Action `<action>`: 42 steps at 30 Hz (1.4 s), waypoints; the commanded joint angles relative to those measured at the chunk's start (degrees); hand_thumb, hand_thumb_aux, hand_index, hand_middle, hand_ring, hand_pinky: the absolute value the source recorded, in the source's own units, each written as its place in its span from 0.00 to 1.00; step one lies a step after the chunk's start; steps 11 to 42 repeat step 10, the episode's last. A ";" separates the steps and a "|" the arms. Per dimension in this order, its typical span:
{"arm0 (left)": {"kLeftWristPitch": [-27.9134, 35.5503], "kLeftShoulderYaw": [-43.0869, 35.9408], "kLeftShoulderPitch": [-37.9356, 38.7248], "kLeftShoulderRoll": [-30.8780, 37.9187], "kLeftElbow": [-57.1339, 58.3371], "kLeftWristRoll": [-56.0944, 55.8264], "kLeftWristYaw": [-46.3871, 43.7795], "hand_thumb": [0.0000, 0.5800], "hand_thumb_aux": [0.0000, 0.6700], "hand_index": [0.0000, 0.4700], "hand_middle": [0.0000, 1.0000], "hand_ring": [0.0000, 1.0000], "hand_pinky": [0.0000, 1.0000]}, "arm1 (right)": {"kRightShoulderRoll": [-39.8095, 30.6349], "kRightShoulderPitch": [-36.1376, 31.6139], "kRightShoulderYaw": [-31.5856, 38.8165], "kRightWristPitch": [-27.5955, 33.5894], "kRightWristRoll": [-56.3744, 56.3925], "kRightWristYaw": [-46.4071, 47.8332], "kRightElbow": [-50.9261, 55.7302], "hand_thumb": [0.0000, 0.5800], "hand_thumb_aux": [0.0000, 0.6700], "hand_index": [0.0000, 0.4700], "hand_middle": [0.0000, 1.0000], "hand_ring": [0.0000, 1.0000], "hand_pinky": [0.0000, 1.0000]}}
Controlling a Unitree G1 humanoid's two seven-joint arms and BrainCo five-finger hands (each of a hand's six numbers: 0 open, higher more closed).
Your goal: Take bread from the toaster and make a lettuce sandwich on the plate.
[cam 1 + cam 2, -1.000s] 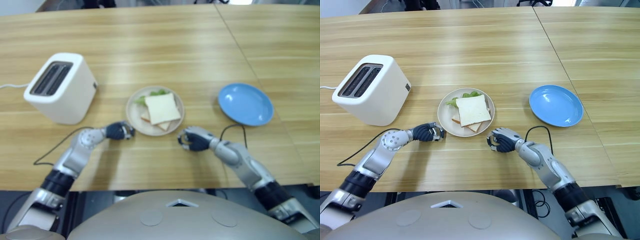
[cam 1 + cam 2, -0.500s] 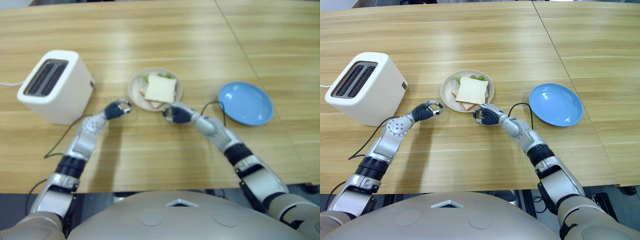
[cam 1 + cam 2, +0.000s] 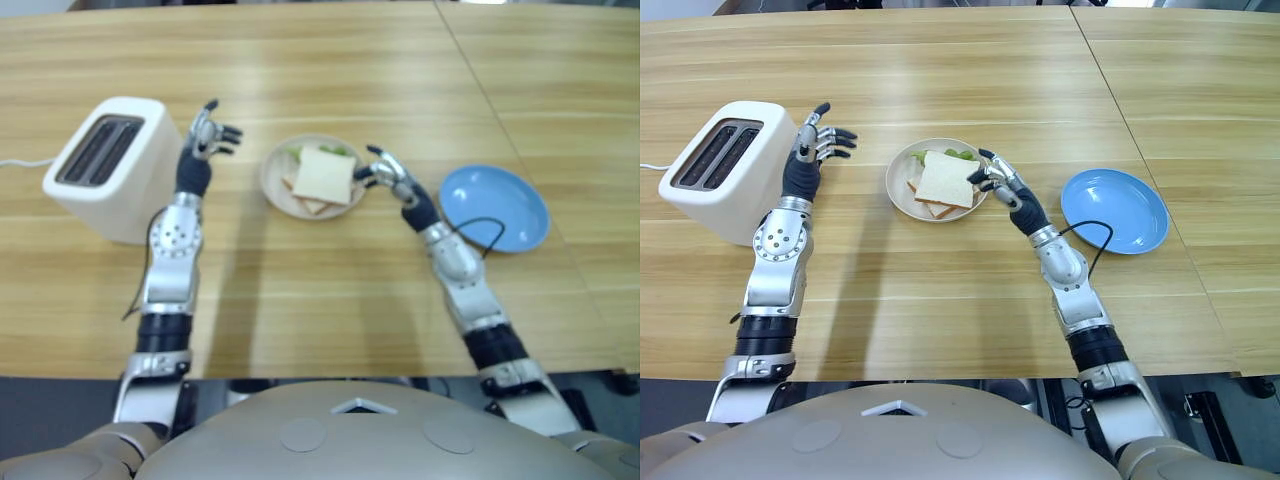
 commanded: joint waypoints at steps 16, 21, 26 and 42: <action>-2.24 0.78 -1.34 -2.46 8.64 -0.51 3.08 0.00 0.00 0.00 0.00 0.00 0.00 | 5.61 0.56 -10.23 5.74 1.43 -4.61 3.24 0.00 0.00 0.00 0.00 0.00 0.00; -2.24 0.78 -1.34 -2.46 8.64 -0.51 3.08 0.00 0.00 0.00 0.00 0.00 0.00 | 5.61 0.56 -10.23 5.74 1.43 -4.61 3.24 0.00 0.00 0.00 0.00 0.00 0.00; -2.24 0.78 -1.34 -2.46 8.64 -0.51 3.08 0.00 0.00 0.00 0.00 0.00 0.00 | 5.61 0.56 -10.23 5.74 1.43 -4.61 3.24 0.00 0.00 0.00 0.00 0.00 0.00; -2.24 0.78 -1.34 -2.46 8.64 -0.51 3.08 0.00 0.00 0.00 0.00 0.00 0.00 | 5.61 0.56 -10.23 5.74 1.43 -4.61 3.24 0.00 0.00 0.00 0.00 0.00 0.00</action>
